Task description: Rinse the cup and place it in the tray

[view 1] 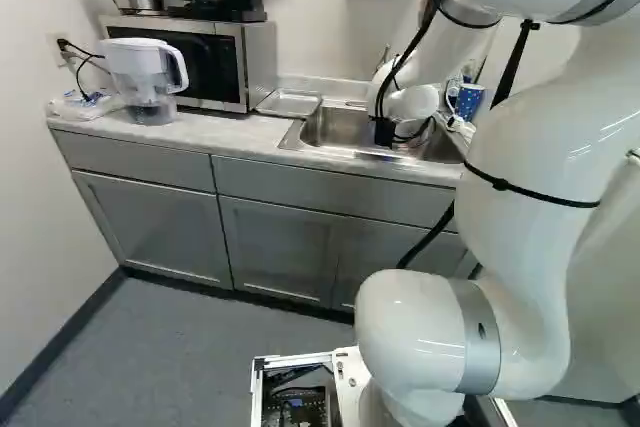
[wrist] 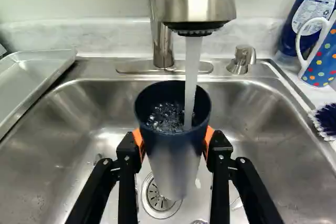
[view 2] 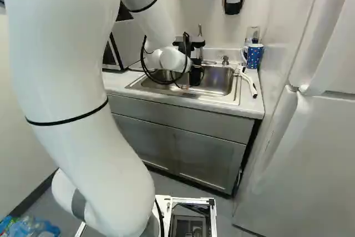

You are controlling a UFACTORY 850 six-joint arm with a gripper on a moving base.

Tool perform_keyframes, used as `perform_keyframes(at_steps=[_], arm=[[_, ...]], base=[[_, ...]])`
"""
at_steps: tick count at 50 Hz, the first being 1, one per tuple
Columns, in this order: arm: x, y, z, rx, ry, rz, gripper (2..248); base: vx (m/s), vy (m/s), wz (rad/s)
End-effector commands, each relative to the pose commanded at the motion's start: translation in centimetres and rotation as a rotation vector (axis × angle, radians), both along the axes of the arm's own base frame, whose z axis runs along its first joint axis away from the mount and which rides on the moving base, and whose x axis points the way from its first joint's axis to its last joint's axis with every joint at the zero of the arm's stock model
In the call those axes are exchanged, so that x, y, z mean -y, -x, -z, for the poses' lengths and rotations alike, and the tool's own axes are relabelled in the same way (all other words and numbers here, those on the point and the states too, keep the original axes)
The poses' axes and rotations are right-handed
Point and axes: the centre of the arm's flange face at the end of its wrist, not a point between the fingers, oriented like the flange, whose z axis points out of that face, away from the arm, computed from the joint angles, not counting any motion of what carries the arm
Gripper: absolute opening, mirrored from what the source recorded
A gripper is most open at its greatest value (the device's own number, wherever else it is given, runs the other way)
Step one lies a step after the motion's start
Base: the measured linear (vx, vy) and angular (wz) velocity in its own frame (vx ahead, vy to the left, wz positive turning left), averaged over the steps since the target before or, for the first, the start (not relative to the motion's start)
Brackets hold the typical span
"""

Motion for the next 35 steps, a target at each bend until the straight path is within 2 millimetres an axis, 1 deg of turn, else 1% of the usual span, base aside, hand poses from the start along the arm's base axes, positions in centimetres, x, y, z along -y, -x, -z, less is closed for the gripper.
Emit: perform_keyframes(at_steps=[35], arm=[[0.0, 0.0, 0.0, 0.0, 0.0, 0.0, 125]], base=[[0.0, 0.0, 0.0]])
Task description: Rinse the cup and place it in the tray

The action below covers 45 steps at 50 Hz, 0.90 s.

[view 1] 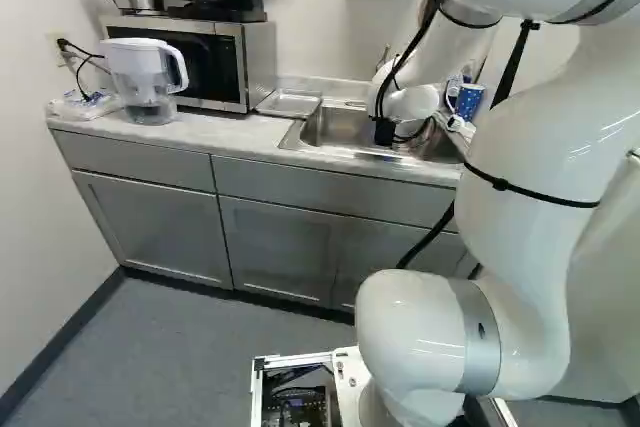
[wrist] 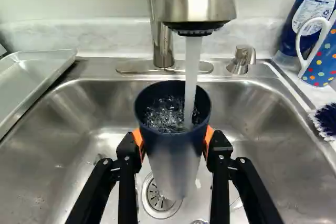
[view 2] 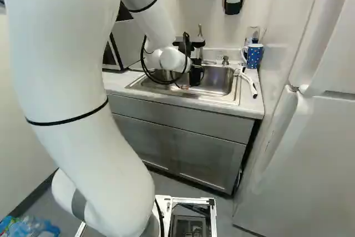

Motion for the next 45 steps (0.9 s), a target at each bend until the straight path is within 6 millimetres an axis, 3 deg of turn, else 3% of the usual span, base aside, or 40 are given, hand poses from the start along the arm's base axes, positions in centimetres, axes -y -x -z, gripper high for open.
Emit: perform_keyframes(at_steps=[45], arm=[[-0.56, 0.04, -0.01, 0.0, 0.0, -0.01, 125]], base=[[0.0, 0.0, 0.0]])
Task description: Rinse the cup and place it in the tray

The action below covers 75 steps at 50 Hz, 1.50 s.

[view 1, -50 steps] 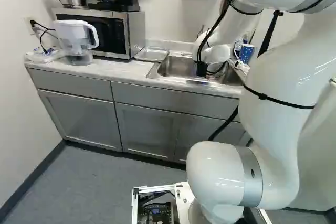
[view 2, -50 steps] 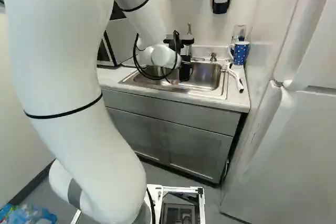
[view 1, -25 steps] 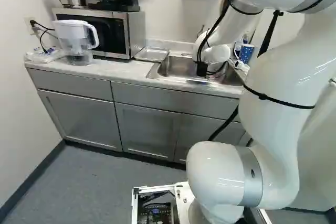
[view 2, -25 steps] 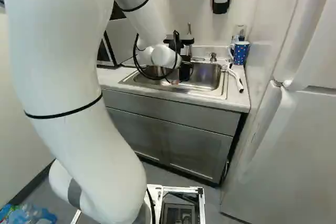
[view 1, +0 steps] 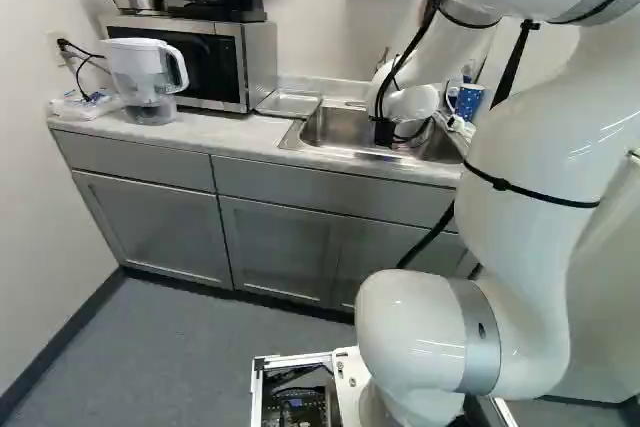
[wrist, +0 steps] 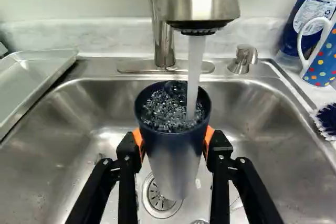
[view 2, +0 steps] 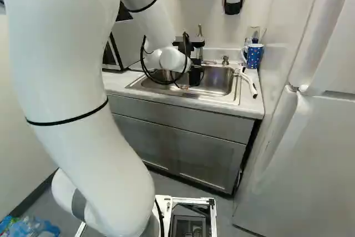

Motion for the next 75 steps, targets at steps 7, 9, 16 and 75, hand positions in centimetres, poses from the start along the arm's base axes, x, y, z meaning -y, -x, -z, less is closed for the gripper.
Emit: perform_keyframes(at_steps=[7, 9, 16, 75], arm=[[-1.0, 0.0, 0.0, -0.001, 0.0, -0.018, 125], [-1.3, 0.0, 0.0, -0.001, 0.0, -0.023, 125], [-2.4, 0.0, -0.4, 0.005, 0.001, -0.044, 125], [-8.1, -0.8, -6.8, 0.131, 0.023, -0.155, 125]], base=[[0.0, 0.0, 0.0], [0.0, 0.0, 0.0], [0.0, 0.0, 0.0], [0.0, 0.0, 0.0]])
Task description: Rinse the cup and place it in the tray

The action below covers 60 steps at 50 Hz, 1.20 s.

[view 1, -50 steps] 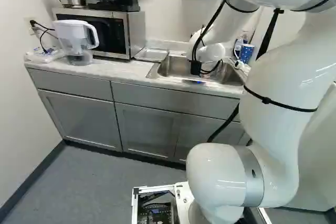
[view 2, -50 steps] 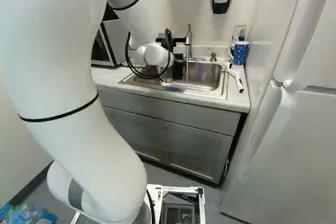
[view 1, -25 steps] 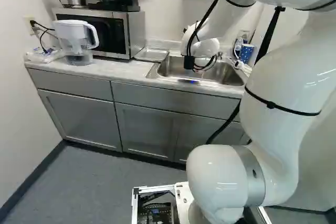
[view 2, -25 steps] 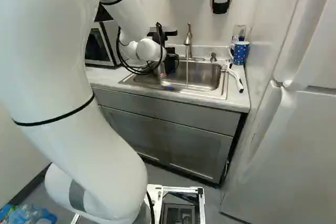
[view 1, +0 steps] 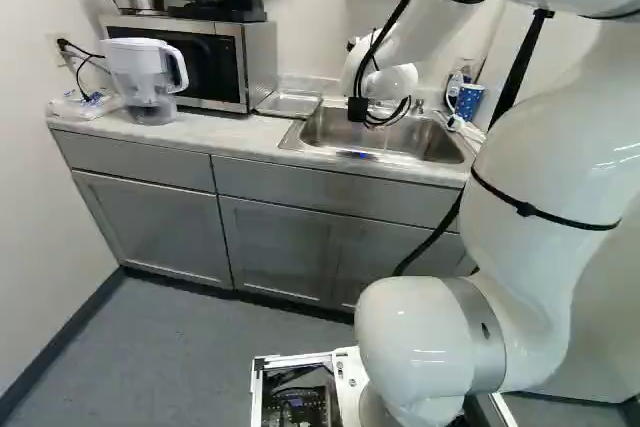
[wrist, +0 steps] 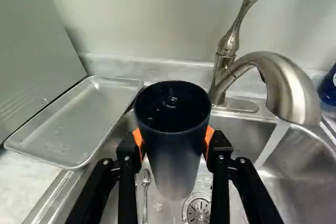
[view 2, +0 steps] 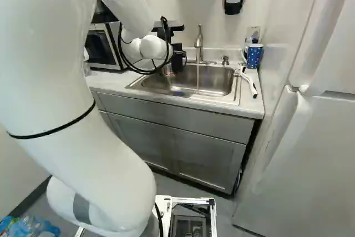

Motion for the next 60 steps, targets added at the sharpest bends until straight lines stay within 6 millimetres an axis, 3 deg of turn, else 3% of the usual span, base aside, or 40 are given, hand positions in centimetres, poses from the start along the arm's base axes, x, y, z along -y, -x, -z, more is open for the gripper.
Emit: perform_keyframes(at_steps=[60], arm=[[-0.1, 1.1, -5.4, 0.03, 0.003, 0.0, 125]], base=[[0.0, 0.0, 0.0]])
